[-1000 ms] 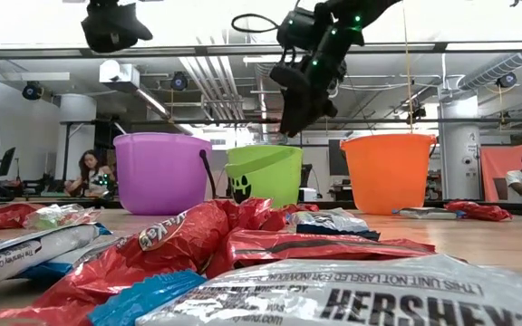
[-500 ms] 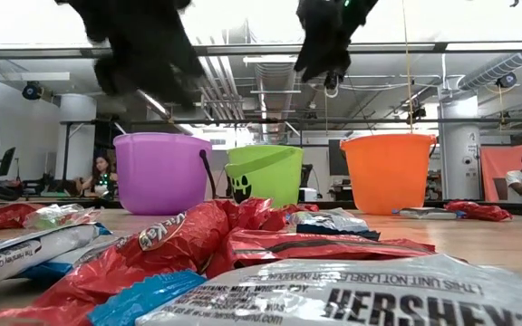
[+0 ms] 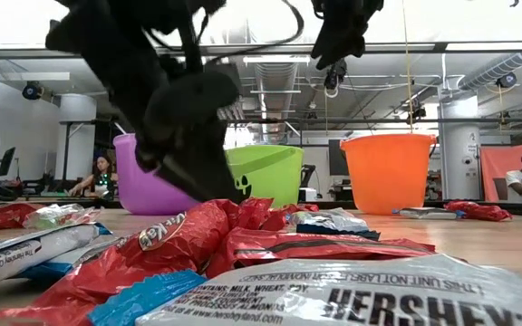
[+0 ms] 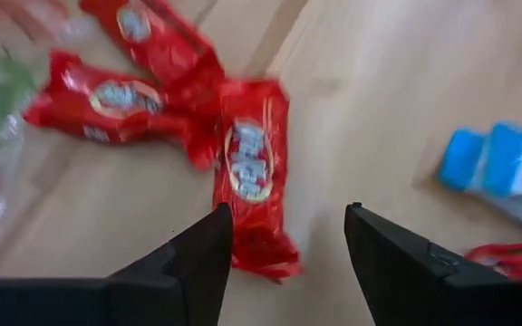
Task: Sort candy by brand, put in halloween buckets
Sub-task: Put the red chocolate bar into the green bucket
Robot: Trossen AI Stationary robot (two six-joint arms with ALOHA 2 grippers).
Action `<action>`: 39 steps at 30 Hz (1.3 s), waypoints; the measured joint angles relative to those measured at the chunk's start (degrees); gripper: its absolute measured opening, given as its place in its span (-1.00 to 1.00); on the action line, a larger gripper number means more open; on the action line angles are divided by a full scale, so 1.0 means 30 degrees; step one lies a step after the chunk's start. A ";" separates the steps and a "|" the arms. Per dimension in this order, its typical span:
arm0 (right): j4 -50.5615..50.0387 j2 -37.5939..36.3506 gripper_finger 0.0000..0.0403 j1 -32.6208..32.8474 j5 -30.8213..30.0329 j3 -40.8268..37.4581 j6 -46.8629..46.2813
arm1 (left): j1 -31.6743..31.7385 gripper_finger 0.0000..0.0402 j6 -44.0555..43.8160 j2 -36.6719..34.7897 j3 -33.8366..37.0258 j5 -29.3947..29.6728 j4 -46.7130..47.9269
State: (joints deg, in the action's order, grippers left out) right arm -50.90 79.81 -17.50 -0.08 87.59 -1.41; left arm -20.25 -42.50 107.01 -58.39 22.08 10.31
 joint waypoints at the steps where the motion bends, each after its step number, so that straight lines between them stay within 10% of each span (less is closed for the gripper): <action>1: -0.0057 0.0007 0.07 0.0000 -0.0015 0.0000 -0.0007 | 0.0025 -0.06 0.0000 0.0178 0.0000 -0.0005 -0.0028; 13: -0.0310 0.0015 0.07 0.0000 -0.0007 0.0000 0.0058 | 0.0091 -0.71 -0.0568 0.0741 -0.0051 0.0210 -0.0240; 23: -0.1462 -0.0200 0.07 0.0000 -0.0007 0.0000 -0.0074 | 0.0774 -0.96 0.0022 -0.4879 -0.2648 -0.1586 0.3414; 29: -0.2985 -0.0997 0.07 0.0000 -0.0007 0.0000 -0.1024 | 0.5302 -0.97 0.5045 -0.7299 -0.5023 -0.0190 0.6507; 39: -0.4112 -0.1686 0.07 0.0116 0.2179 0.0000 -0.5881 | 1.3339 -0.97 0.8647 -0.5211 -0.7157 -0.7314 0.7106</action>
State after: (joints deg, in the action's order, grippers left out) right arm -63.23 74.75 -17.15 6.46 87.59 -19.05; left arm 19.77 -16.56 91.38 -79.86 0.13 31.63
